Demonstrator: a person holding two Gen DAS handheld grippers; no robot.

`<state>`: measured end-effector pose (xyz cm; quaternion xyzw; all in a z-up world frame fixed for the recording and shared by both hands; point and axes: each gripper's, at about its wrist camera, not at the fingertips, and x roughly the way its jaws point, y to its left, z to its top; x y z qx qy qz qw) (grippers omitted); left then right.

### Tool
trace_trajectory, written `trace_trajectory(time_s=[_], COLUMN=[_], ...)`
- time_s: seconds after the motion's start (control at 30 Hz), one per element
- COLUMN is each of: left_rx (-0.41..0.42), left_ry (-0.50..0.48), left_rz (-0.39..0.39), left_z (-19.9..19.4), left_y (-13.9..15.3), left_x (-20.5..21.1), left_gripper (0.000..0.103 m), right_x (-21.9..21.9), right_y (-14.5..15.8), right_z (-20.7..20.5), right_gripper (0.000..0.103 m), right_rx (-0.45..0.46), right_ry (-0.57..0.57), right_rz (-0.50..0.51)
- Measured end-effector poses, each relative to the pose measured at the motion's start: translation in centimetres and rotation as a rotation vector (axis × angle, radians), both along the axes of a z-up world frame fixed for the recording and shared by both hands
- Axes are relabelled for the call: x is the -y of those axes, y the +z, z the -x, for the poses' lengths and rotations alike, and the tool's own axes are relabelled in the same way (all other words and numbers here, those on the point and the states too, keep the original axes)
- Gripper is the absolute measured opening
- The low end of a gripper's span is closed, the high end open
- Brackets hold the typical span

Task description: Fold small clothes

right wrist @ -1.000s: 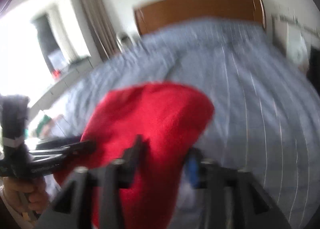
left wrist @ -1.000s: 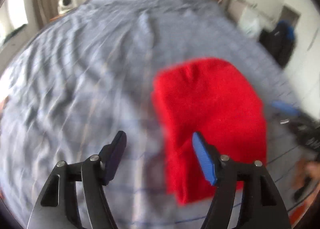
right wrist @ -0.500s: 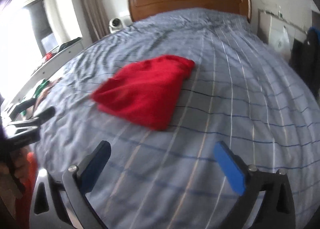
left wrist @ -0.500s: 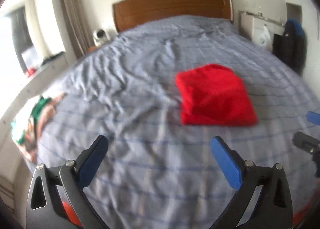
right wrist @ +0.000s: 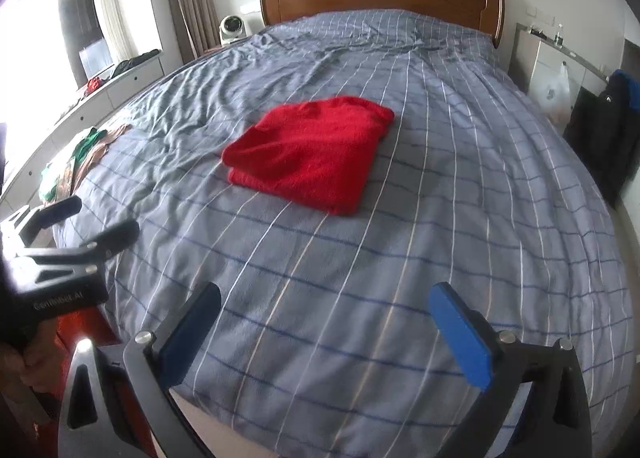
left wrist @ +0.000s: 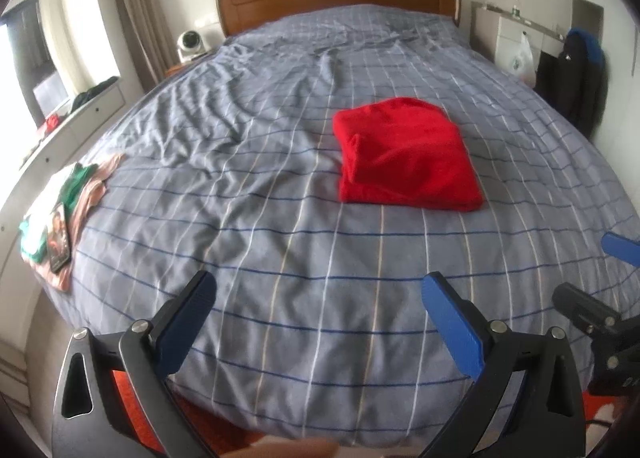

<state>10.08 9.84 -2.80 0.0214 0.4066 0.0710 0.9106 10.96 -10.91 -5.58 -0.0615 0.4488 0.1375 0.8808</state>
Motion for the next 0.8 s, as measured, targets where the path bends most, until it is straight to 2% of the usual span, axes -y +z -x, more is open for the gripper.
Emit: trace_trajectory(time_s=[0.2, 0.3, 0.37, 0.43, 0.53, 0.6, 0.7, 0.8], left_rx=[-0.023, -0.029, -0.005, 0.015, 0.043, 0.058, 0.063, 0.033], left_ry=[-0.017, -0.086, -0.116, -0.131, -0.127, -0.107, -0.096, -0.149], left_rz=[0.005, -0.047, -0.084, -0.101, -0.039, 0.0, 0.038, 0.029], left_z=[0.2, -0.2, 0.0, 0.5, 1.7, 2.7, 4.5, 5.5], left_y=[0.4, 1.9, 3.3, 4.7, 6.1, 6.2, 5.6, 4.7], left_x=[-0.1, -0.3, -0.6, -0.9, -1.1, -0.5, 0.8, 2.1], left_gripper=[0.103, 0.103, 0.103, 0.103, 0.103, 0.103, 0.103, 0.103], right_x=[-0.6, -0.8, -0.9, -0.7, -0.2, 0.3, 1.0, 2.0], right_y=[0.6, 1.5, 3.0, 4.0, 4.5, 4.8, 5.2, 5.1], right_z=[0.5, 0.5, 0.9, 1.4, 2.2, 2.9, 4.1, 5.3], right_gripper=[0.102, 0.102, 0.102, 0.102, 0.102, 0.102, 0.102, 0.102], right_rx=[0.004, -0.003, 0.036, 0.027, -0.025, -0.041, -0.027, -0.01], right_ry=[0.007, 0.085, 0.163, 0.218, 0.255, 0.233, 0.146, -0.005], right_rz=[0.01, 0.031, 0.144, 0.241, 0.311, 0.298, 0.173, 0.037])
